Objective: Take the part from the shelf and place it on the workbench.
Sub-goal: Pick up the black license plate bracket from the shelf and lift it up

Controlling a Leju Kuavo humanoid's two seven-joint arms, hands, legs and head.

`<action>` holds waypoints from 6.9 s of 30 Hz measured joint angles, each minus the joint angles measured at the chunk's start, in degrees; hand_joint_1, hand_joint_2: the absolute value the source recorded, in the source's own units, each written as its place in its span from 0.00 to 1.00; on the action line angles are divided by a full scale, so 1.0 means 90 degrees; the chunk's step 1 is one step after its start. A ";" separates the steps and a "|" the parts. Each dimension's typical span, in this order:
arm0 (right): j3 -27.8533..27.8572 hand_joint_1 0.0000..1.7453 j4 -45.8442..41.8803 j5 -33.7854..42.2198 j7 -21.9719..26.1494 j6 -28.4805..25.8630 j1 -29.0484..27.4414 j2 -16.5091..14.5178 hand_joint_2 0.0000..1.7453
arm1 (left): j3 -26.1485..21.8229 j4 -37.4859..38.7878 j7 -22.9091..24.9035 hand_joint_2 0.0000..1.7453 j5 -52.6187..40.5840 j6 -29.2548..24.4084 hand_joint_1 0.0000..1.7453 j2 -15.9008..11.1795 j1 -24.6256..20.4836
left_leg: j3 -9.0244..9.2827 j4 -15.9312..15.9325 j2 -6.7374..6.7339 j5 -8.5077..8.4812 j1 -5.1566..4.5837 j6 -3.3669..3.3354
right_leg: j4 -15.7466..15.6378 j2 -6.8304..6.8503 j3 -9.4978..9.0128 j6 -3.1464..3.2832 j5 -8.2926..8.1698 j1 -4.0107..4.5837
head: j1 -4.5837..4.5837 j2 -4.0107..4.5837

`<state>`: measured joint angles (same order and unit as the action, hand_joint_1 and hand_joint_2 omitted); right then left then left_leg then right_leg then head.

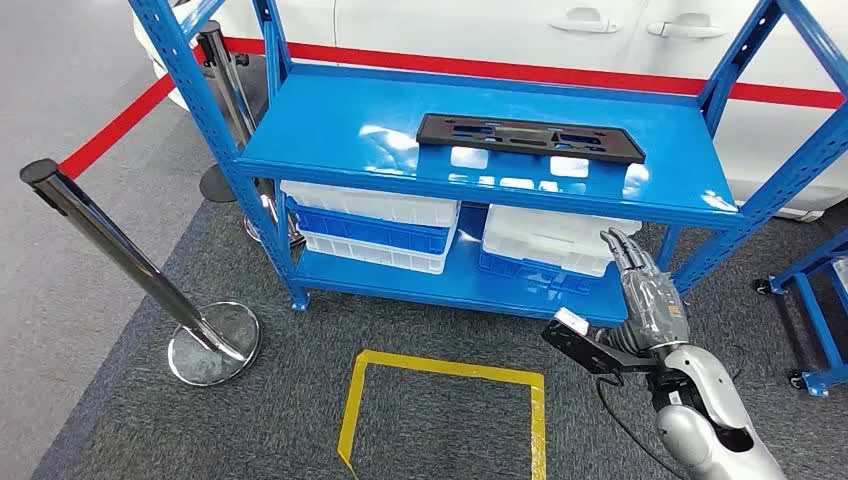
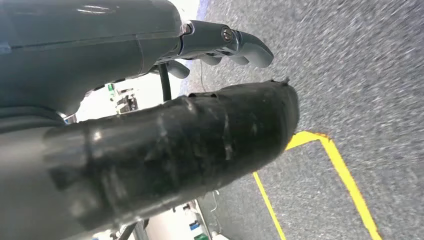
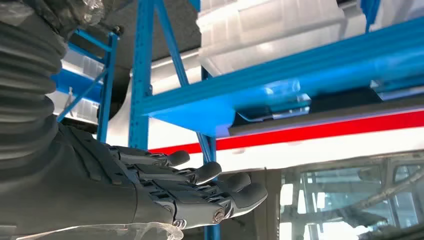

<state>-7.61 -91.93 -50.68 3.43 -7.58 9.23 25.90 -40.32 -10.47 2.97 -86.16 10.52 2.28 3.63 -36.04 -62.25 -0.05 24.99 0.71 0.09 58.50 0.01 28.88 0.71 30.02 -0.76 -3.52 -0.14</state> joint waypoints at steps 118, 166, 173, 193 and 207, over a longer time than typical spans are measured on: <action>-0.1035 0.00 0.0916 -0.1761 -0.0408 -0.0160 0.0686 -0.1238 1.00 | 0.0690 0.0036 -0.0212 0.00 0.0000 -0.0090 0.00 -0.0065 -0.0096 | -0.0018 -0.0786 0.0037 0.0981 0.0000 -0.0010 | -0.0108 0.0018 0.0317 0.0094 -0.0368 -0.0005 | 0.0013 -0.0001; -0.1845 1.00 0.2183 -0.1741 -0.0673 0.0662 0.1211 -0.1189 1.00 | 0.0734 0.0078 -0.0782 1.00 0.0043 -0.0091 0.00 -0.0091 -0.0046 | 0.0713 0.0448 0.0034 0.0463 -0.0022 -0.0207 | 0.0066 -0.0016 0.0434 -0.0030 -0.0363 0.0148 | -0.0012 -0.0001; -0.1686 1.00 0.1752 -0.1212 -0.0377 0.0639 0.1006 -0.1083 1.00 | 0.0724 0.0078 -0.0835 1.00 0.0046 -0.0246 0.00 -0.0091 -0.0011 | 0.0708 0.0447 0.0033 0.0470 -0.0032 -0.0206 | 0.0065 -0.0019 0.0437 -0.0031 -0.0362 0.0146 | -0.0012 -0.0001; -0.1550 1.00 -0.0537 -0.2590 -0.0120 -0.1083 0.0414 -0.0700 1.00 | 0.0642 0.0080 -0.0422 1.00 0.0019 -0.0498 0.00 -0.0026 0.0000 | 0.0710 0.0604 -0.0017 0.0308 -0.0002 -0.0363 | 0.0547 -0.0033 0.0667 -0.0168 0.0014 0.0081 | -0.0004 -0.0001; -0.1885 1.00 -0.0621 -0.4347 -0.0557 -0.2444 0.0300 -0.0240 1.00 | 0.0644 0.0080 -0.0284 1.00 0.0007 -0.0500 0.00 0.0027 -0.0025 | 0.0435 0.0187 0.0012 0.0534 0.0062 -0.0010 | 0.0171 -0.0007 0.0480 -0.0093 -0.0282 -0.0065 | -0.0001 -0.0001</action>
<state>-24.57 -97.52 -89.80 -1.59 -29.58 11.93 23.74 -34.52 -9.75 0.42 -86.09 6.03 2.52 3.40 -32.12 -60.57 0.06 29.79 1.27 0.00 60.04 -0.06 33.20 -0.13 27.48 -1.35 -3.53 -0.15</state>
